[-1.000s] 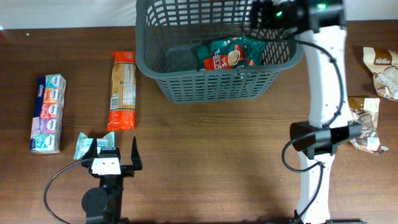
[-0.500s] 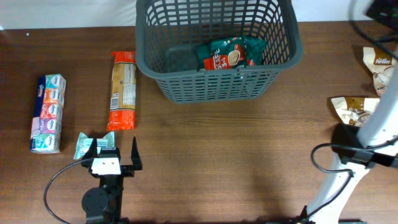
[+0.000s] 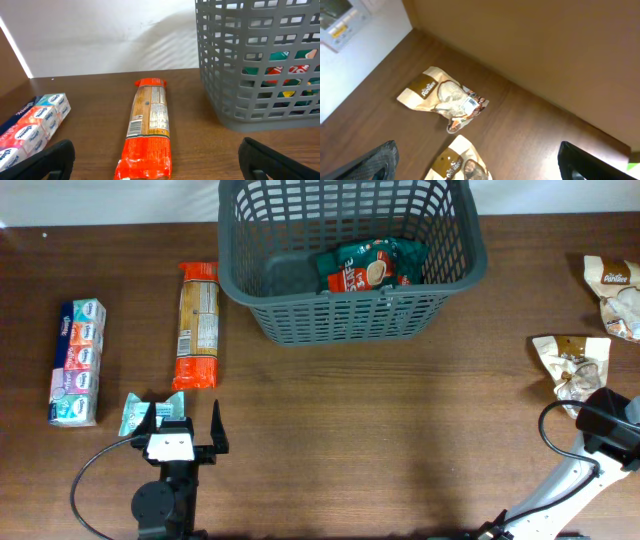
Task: Pack container
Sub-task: 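Withdraw the right gripper right toward the brown snack bags, then lower the right gripper onto the clear-and-brown snack bag and grasp it, then lift the snack bag and carry it left toward the basket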
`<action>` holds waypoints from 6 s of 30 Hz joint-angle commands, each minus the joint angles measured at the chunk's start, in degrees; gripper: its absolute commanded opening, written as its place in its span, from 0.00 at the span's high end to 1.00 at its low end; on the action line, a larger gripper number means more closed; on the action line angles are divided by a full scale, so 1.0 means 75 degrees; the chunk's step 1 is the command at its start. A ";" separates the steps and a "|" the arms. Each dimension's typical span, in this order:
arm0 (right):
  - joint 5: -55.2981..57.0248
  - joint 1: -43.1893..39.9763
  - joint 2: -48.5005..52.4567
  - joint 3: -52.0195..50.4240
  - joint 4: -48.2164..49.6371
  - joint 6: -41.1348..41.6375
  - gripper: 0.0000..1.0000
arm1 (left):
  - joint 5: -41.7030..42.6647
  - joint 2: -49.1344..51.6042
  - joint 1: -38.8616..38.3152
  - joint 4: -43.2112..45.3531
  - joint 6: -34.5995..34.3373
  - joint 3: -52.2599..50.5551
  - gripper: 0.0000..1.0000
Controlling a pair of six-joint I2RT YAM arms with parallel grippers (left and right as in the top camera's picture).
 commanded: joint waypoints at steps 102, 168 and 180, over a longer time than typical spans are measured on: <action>-0.2250 -0.0108 -0.1469 -1.0150 0.2340 -0.2967 0.01 | -0.0052 -0.0070 -0.0038 0.0017 0.0119 -0.0064 0.01; -0.2961 -0.0746 -0.1399 -1.2598 0.5196 -0.5059 0.97 | -0.0052 -0.0070 -0.0038 0.0017 0.0119 -0.0067 0.01; -0.3340 -0.0082 -0.1399 -0.9847 0.4310 -0.4316 0.96 | -0.0052 -0.0070 -0.0038 0.0017 0.0119 -0.0067 0.01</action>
